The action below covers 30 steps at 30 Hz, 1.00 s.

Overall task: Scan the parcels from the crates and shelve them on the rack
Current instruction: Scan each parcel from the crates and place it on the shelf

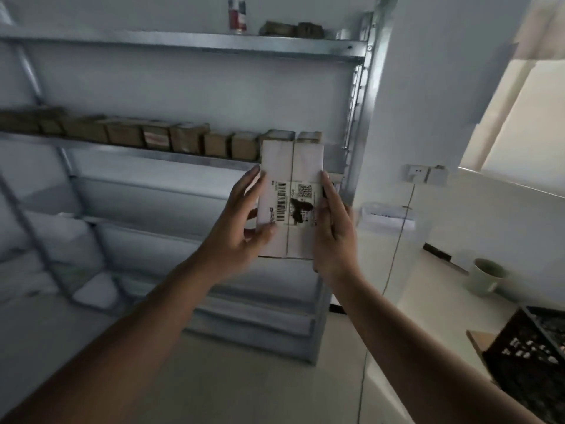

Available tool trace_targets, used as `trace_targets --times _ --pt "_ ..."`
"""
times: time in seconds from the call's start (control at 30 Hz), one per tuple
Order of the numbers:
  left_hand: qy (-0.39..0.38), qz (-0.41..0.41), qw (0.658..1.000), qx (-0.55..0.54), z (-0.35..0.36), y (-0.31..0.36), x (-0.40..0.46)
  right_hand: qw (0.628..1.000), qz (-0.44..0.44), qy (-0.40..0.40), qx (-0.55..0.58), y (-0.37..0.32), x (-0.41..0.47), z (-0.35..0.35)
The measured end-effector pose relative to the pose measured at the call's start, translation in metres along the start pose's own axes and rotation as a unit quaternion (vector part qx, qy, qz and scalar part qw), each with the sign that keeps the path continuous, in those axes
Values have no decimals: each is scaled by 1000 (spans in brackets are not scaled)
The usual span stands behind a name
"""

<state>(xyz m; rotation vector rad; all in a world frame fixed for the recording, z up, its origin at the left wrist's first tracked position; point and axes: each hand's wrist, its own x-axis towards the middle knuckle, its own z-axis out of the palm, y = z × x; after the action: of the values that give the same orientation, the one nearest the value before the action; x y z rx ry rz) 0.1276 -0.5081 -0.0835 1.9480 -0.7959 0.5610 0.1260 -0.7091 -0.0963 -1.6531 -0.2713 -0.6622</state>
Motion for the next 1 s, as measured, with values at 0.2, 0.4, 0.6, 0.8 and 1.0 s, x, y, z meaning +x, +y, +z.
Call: trace_targets --times 0.2,0.4,0.6,0.8,1.0 --pt "20 -9 997 72 -100 -64 -29 997 37 -55 39 12 7 134" --pt "48 -60 989 123 -178 -132 -46 989 54 -120 62 34 26 249" --pt "81 -108 978 160 -251 -218 -43 978 55 -184 87 69 63 369" --pt "115 -166 964 173 -319 -299 -33 966 73 -229 95 107 109 491" --pt "139 -209 947 198 -399 -370 -41 947 81 -294 99 121 131 607"
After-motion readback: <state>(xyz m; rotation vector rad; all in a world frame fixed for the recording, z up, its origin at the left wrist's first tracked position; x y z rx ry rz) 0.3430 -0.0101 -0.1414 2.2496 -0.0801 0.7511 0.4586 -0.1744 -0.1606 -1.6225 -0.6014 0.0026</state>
